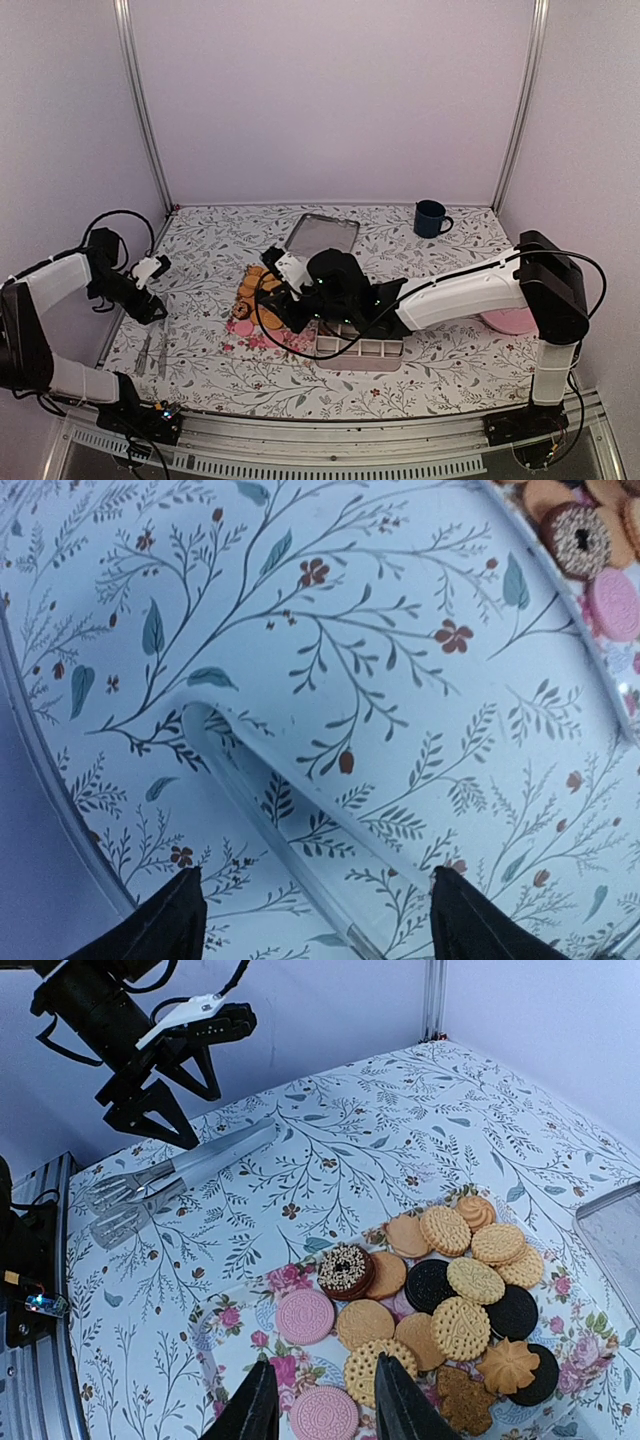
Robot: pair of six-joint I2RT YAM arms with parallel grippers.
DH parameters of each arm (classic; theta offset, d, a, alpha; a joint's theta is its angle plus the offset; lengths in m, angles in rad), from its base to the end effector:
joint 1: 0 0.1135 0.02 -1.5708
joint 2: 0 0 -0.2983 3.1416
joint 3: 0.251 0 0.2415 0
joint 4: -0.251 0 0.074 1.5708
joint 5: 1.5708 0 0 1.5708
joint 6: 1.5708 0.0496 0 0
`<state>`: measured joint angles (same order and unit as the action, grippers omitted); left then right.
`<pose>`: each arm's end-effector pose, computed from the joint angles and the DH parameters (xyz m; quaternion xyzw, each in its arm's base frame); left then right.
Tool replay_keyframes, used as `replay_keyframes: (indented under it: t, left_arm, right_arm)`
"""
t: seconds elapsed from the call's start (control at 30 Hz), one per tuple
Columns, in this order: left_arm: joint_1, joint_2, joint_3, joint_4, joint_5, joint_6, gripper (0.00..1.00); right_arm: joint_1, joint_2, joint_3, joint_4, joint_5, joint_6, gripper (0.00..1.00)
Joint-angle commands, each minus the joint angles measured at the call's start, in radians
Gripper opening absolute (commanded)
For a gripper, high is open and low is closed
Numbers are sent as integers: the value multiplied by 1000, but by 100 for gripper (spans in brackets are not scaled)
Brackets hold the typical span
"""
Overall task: Pack the cookies
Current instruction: Pick up the clamp at the corner of the board.
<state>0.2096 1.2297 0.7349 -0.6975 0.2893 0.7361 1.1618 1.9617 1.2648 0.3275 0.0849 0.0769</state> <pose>0.1981 0.0277 0.2234 0.2791 0.9313 -0.0413 0.2302 0.1894 0.4265 0.2406 -0.4049 0.7183 0.2993 0.4801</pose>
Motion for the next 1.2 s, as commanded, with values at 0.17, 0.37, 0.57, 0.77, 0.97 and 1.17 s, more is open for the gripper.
replay_keyframes:
  t: [0.17, 0.37, 0.57, 0.77, 0.97, 1.17]
  left_arm:
    - [93, 31, -50, -41, -109, 54, 66]
    - [93, 119, -84, -9, -157, 48, 52]
    - [92, 199, -86, 12, -161, 37, 41]
    - [78, 230, -40, -7, -102, 19, 14]
    - [26, 226, -22, -29, -41, 5, 0]
    - [-67, 214, 54, -54, 81, -45, 0]
  right_arm:
    - [-5, -48, -13, -13, 8, 20, 33]
    - [-5, -55, -14, -16, 14, 24, 32]
    - [-4, -56, -9, -15, 22, 22, 32]
    - [-5, -54, 0, -14, 28, 21, 32]
    - [-7, -46, 13, -13, 32, 29, 32]
    - [-6, -46, 37, -13, 30, 29, 32]
